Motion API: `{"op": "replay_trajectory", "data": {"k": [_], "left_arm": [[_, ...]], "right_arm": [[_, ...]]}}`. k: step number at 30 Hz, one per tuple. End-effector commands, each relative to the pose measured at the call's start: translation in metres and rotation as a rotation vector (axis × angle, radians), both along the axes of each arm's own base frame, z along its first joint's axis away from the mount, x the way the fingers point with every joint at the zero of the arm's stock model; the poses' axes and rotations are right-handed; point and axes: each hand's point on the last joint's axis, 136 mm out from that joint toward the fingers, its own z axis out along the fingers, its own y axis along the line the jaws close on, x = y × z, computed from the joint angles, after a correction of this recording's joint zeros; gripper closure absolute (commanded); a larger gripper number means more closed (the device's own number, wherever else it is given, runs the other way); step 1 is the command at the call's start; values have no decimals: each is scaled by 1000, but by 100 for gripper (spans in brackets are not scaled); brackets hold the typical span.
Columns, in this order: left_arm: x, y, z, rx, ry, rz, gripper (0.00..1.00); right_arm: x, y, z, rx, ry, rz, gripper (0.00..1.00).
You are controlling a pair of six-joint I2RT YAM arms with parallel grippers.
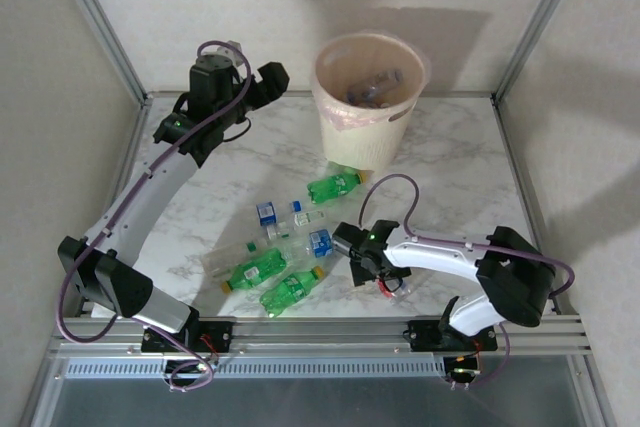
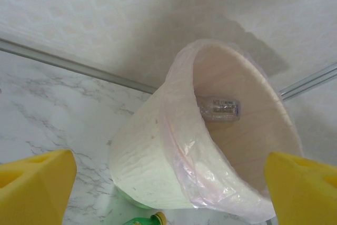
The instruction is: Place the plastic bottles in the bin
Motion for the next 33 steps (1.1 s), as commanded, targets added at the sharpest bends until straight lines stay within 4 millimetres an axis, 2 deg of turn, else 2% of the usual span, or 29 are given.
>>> {"op": "replay_trajectory", "data": {"k": [1, 5, 13, 17, 22, 27, 33], "left_arm": [[2, 0, 1, -30, -3, -10, 9], [2, -2, 1, -42, 2, -17, 9], [0, -4, -1, -49, 16, -22, 11], [-1, -6, 1, -58, 14, -26, 11], [0, -5, 0, -60, 16, -19, 11], [3, -6, -4, -64, 22, -18, 11], [7, -9, -3, -69, 21, -23, 11]], "right_arm": [[5, -2, -1, 19, -22, -49, 17], [14, 0, -6, 23, -40, -56, 19], [28, 9, -2, 15, -67, -26, 41], [34, 10, 7, 9, -95, -23, 47], [42, 15, 28, 38, -142, -13, 55], [53, 27, 67, 101, -221, 2, 57], [73, 56, 155, 290, -385, 29, 60]]}}
